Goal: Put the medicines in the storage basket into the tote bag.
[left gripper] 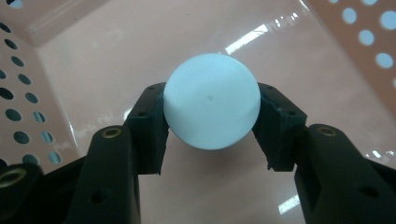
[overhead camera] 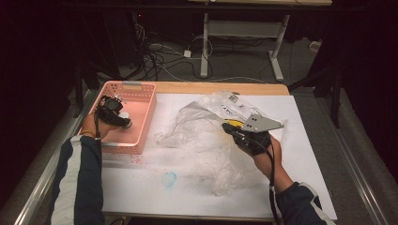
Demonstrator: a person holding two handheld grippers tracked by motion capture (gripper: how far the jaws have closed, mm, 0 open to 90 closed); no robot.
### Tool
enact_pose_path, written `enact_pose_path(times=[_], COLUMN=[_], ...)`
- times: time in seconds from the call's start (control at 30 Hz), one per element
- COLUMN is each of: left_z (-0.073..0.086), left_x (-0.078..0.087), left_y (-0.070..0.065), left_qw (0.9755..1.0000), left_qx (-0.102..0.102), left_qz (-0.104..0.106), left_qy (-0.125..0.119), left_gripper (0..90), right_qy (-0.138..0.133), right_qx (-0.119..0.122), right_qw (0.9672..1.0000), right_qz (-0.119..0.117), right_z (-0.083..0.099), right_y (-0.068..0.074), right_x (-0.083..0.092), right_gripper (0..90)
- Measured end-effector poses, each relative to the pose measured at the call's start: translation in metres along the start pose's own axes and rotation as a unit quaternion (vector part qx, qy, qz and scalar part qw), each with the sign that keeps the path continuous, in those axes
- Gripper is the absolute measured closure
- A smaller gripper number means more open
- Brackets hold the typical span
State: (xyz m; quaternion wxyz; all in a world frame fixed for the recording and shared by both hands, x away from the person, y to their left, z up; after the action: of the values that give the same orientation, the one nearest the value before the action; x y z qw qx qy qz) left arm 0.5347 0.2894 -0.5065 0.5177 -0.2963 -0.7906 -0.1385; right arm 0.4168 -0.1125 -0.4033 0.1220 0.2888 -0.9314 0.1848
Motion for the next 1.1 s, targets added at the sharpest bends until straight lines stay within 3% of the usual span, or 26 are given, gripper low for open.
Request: enact_pose_path(times=[0.1,0.27,0.33,0.43,0.57,0.6,0.63,0.73,0.77,0.8,0.83,0.9,1.03,1.07,1.1], left_z=[0.000,-0.003,-0.005,-0.009,-0.015,-0.015,-0.017,-0.018,-0.018,-0.018,-0.017,-0.016,-0.010,-0.008,-0.008], left_x=[0.001,0.012,0.018,0.024,0.037,0.037,0.043,0.055,0.055,0.061,0.070,0.081,0.092,0.093,0.093], left_y=[-0.001,-0.004,-0.008,-0.019,-0.038,-0.038,-0.050,-0.072,-0.072,-0.082,-0.097,-0.113,-0.146,-0.155,-0.155], left_qw=[1.0000,0.9991,0.9977,0.9955,0.9886,0.9886,0.9835,0.9744,0.9744,0.9694,0.9622,0.9527,0.9401,0.9377,0.9377], left_qx=[-0.004,-0.004,-0.007,-0.030,-0.054,-0.054,-0.066,-0.090,-0.090,-0.101,-0.115,-0.134,-0.164,-0.172,-0.172], left_qz=[-0.001,0.000,0.001,-0.010,-0.013,-0.013,-0.011,-0.008,-0.008,-0.007,0.001,0.007,0.032,0.039,0.039], left_qy=[-0.001,-0.042,-0.067,-0.090,-0.140,-0.140,-0.168,-0.206,-0.206,-0.224,-0.247,-0.272,-0.297,-0.300,-0.300], left_gripper=[48.1,48.1,48.2,48.3,48.3,48.3,48.3,48.3,48.3,48.3,48.3,48.3,48.4,48.3,48.3], right_qy=[0.002,0.002,0.000,-0.003,-0.006,-0.008,-0.008,-0.010,-0.012,-0.012,-0.011,-0.011,-0.007,-0.006,-0.005], right_qx=[0.000,-0.003,-0.005,-0.006,-0.010,-0.010,-0.010,-0.007,-0.008,-0.009,-0.004,-0.001,-0.004,-0.004,-0.003], right_qw=[1.0000,1.0000,1.0000,1.0000,0.9998,0.9998,0.9997,0.9995,0.9995,0.9994,0.9993,0.9992,0.9993,0.9993,0.9993], right_qz=[0.000,0.001,0.003,0.007,0.017,0.018,0.020,0.028,0.029,0.030,0.034,0.037,0.036,0.036,0.037], right_z=[0.001,0.002,0.001,-0.001,-0.004,-0.004,-0.005,-0.008,-0.009,-0.010,-0.011,-0.012,-0.011,-0.010,-0.010], right_y=[0.000,-0.001,-0.002,-0.004,-0.010,-0.011,-0.012,-0.013,-0.013,-0.012,-0.012,-0.011,-0.009,-0.009,-0.009], right_x=[0.000,0.001,0.001,0.003,0.005,0.006,0.007,0.008,0.008,0.007,0.007,0.008,0.007,0.007,0.007], right_gripper=[90.0,90.0,90.0,90.0,90.0,90.0,90.0,90.0,90.0,90.0,90.0,90.0,90.0,90.0,90.0])
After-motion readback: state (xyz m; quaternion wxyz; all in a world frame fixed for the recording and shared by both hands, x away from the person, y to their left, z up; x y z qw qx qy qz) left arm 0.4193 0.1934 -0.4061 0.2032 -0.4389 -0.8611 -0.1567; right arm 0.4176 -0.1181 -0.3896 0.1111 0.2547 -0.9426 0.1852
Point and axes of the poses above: each handheld gripper's, and its own axes: x roughly backward along the jaws, z roughly out of its underside, y roughly to its left, the point moved 8 cm from there along -x, roughly forward along the jaws, and after that the axes turned 14 degrees about z, right-handed, at the moved point
